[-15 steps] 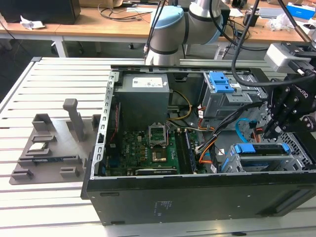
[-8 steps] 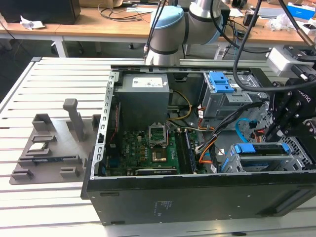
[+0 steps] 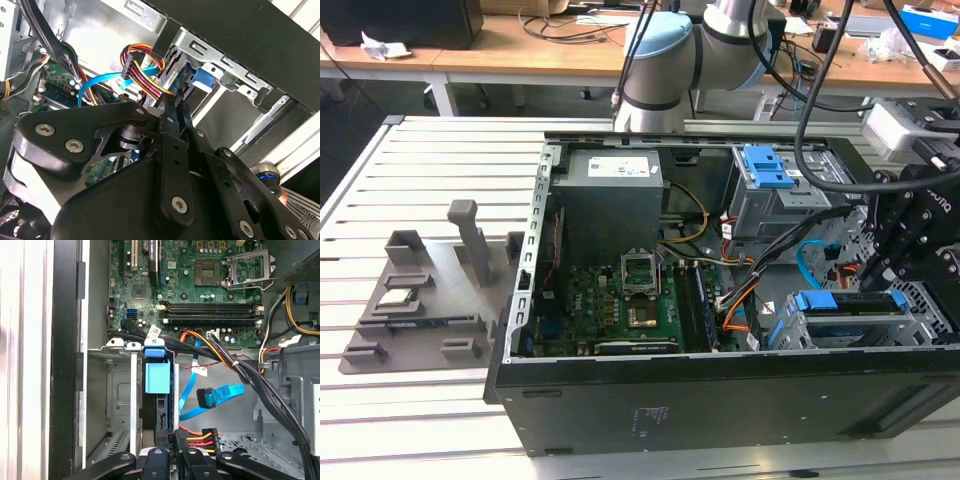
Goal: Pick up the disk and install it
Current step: 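Insert the first disk wire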
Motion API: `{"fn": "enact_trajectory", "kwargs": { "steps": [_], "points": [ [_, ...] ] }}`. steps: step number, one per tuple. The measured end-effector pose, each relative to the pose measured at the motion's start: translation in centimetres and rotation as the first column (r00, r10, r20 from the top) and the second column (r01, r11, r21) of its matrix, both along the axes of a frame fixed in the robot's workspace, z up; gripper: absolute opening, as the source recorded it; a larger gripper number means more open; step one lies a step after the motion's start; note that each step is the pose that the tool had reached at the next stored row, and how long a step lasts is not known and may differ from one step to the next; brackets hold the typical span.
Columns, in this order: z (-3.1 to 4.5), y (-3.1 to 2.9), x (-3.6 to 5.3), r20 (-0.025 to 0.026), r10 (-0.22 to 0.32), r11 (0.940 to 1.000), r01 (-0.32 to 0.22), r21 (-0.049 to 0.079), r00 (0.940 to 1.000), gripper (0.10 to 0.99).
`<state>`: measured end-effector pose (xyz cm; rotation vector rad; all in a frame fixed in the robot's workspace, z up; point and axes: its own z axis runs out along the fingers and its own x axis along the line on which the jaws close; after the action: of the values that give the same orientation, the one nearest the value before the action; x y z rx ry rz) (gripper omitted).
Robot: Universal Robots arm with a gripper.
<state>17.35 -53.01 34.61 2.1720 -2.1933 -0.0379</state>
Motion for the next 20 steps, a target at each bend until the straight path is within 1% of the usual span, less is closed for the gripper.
{"fn": "enact_trajectory", "kwargs": {
  "steps": [4,10,20],
  "points": [
    [-0.13,-0.15,0.09,0.0001,0.000,1.0000,0.000,-0.002,1.0000,0.169],
    [-0.36,-0.22,0.18,0.0001,0.000,1.0000,0.000,-0.004,1.0000,0.169],
    [-0.70,-0.35,0.20,0.0001,0.000,1.0000,0.000,-0.003,1.0000,0.169]
  ]
}}
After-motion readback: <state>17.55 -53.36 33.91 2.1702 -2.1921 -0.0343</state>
